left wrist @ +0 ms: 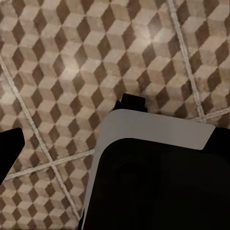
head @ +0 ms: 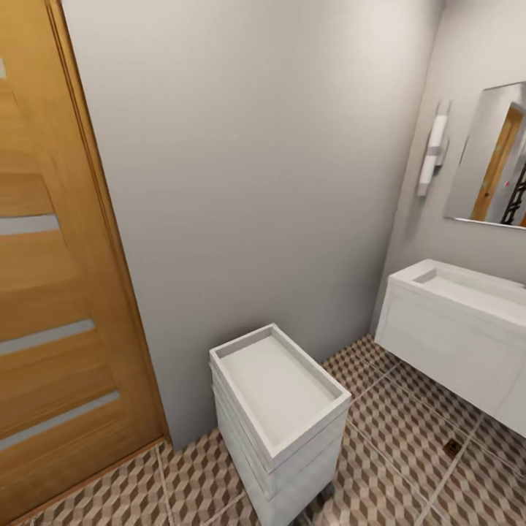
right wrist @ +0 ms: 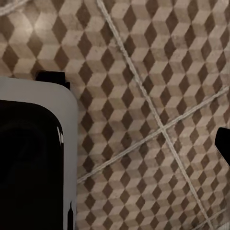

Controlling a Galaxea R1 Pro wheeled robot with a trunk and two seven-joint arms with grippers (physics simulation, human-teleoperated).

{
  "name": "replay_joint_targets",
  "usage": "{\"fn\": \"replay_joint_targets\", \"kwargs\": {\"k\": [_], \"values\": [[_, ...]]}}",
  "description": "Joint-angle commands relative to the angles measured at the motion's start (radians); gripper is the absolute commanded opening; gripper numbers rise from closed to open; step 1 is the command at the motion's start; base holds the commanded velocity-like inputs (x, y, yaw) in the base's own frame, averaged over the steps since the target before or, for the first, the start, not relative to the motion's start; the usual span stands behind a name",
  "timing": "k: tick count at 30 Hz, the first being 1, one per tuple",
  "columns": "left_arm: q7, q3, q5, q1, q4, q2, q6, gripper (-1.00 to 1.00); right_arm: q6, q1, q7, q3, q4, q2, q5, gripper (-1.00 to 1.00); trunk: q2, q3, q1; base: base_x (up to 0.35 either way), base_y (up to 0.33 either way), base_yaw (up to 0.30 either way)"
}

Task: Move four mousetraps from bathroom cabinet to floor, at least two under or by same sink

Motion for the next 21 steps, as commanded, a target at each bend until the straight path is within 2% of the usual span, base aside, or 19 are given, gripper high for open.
{"fn": "replay_joint_targets", "kwargs": {"k": [1,21], "values": [[0.003,-0.008,0.008,0.0,0.0,0.0,0.0,1.0,-0.006,-0.001,0.0,0.009,0.003,0.0,-0.009,1.0,-0.001,-0.001,0.0,0.0,0.0,0.3],[0.003,-0.007,0.008,0.0,0.0,0.0,0.0,1.0,-0.005,-0.001,0.0,0.012,0.003,0.002,-0.008,1.0,-0.001,-0.001,0.0,0.0,0.0,0.3]]}}
